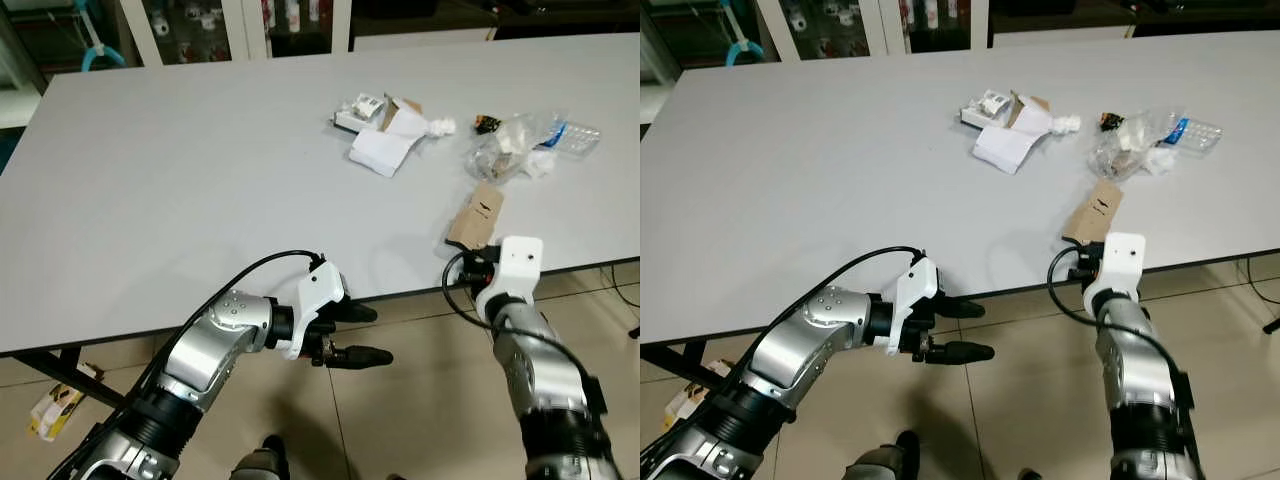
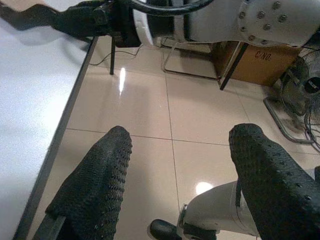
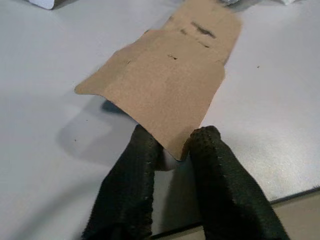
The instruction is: Picking trash to rubbish bin
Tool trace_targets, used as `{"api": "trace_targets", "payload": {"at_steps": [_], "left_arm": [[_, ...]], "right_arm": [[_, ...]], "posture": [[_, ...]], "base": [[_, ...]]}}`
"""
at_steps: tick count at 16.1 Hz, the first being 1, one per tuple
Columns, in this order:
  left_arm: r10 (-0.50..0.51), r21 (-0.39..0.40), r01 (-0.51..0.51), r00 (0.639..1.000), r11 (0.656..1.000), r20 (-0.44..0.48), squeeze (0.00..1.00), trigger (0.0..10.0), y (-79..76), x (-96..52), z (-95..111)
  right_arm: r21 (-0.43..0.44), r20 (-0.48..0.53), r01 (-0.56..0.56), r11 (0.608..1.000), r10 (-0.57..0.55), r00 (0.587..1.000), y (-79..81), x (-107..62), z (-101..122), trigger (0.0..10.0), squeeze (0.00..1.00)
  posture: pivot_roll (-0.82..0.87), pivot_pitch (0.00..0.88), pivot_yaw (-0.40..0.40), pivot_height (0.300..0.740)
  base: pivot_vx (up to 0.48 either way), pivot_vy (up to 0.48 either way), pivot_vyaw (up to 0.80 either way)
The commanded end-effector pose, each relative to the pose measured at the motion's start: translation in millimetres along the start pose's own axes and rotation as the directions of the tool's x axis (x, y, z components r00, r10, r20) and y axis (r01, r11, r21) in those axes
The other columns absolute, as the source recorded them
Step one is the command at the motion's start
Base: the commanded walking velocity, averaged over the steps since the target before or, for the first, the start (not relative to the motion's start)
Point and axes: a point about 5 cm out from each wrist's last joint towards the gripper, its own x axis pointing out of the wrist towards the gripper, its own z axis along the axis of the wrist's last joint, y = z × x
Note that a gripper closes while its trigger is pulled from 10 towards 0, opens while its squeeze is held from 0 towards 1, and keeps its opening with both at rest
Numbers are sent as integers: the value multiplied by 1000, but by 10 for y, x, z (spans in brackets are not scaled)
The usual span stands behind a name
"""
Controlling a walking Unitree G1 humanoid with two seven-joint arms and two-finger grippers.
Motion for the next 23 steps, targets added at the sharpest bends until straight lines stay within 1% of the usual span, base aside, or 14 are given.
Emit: {"api": "trace_targets", "payload": {"at_steps": [1, 4, 5, 6, 7, 8, 9, 10, 13, 18, 20, 21, 22, 23], "left_arm": [[-20, 13, 20, 1000, 1000, 2, 0, 10000, -31, 11, 26], [-20, 13, 20, 1000, 1000, 2, 0, 10000, -31, 11, 26], [-15, 16, 15, 1000, 1000, 5, 0, 10000, -21, 14, 33], [-12, 18, 12, 1000, 1000, 7, 0, 10000, -15, 16, 38], [-7, 21, 7, 1000, 1000, 10, 0, 10000, -9, 20, 43], [-7, 21, 6, 1000, 1000, 10, 0, 10000, -6, 22, 44], [3, 27, -4, 1000, 1000, 15, 0, 10000, 3, 37, 51], [28, 36, -29, 999, 999, 19, 0, 10000, 21, 49, 57], [70, 43, -72, 996, 996, 50, 0, 10000, 65, 88, 93], [125, 59, -131, 988, 990, 89, 0, 10000, 123, 129, 137], [187, 66, -196, 975, 978, 117, 0, 10000, 193, 152, 184], [247, 77, -257, 961, 963, 126, 0, 10000, 248, 170, 205], [274, 75, -286, 952, 955, 138, 0, 10000, 272, 177, 221], [333, 65, -347, 928, 936, 167, 0, 10000, 328, 198, 258]], "right_arm": [[32, -320, 10, 999, 1, 947, 28, -210, -755, 0, 0], [32, -320, 10, 999, 1, 947, 28, -210, -755, 0, 0], [-22, -189, 23, 1000, -26, 982, 53, -195, -513, 0, 0], [-54, -102, 36, 998, -41, 994, 70, -197, -355, 0, 0], [-104, 39, 62, 993, -58, 998, 98, -224, -121, 0, 0], [-116, 64, 68, 991, -61, 996, 102, -230, -83, 0, 0], [-134, 142, 93, 987, -74, 987, 113, -264, 25, 0, 0], [-140, 187, 108, 984, -81, 979, 120, -294, 93, 0, 0], [-174, 291, 143, 974, -87, 953, 148, -385, 262, 0, 0], [-190, 368, 197, 962, -116, 922, 132, -490, 389, 0, 0], [-187, 394, 229, 955, -140, 908, 105, -553, 445, 0, 0], [-192, 411, 242, 951, -146, 900, 99, -592, 478, 0, 0], [-194, 416, 248, 949, -149, 897, 98, -612, 491, 0, 0], [-192, 425, 264, 945, -163, 891, 82, -665, 506, 0, 0]], "posture": [[188, 215, 94, 740], [188, 215, 94, 740], [188, 208, 95, 740], [188, 208, 95, 740], [188, 208, 95, 740], [186, 204, 95, 740], [184, 199, 93, 740], [184, 199, 92, 740], [176, 188, 82, 740], [164, 167, 74, 740], [158, 159, 70, 740], [152, 152, 66, 740], [152, 152, 66, 740], [137, 137, 57, 740]], "base": [[0, 0, 0], [0, 0, 0], [0, 0, 0], [0, 0, 0], [0, 0, 0], [0, 0, 0], [0, 0, 0], [0, 0, 0], [0, 0, 0], [0, 0, 0], [0, 0, 0], [0, 0, 0], [0, 0, 0], [0, 0, 0]]}}
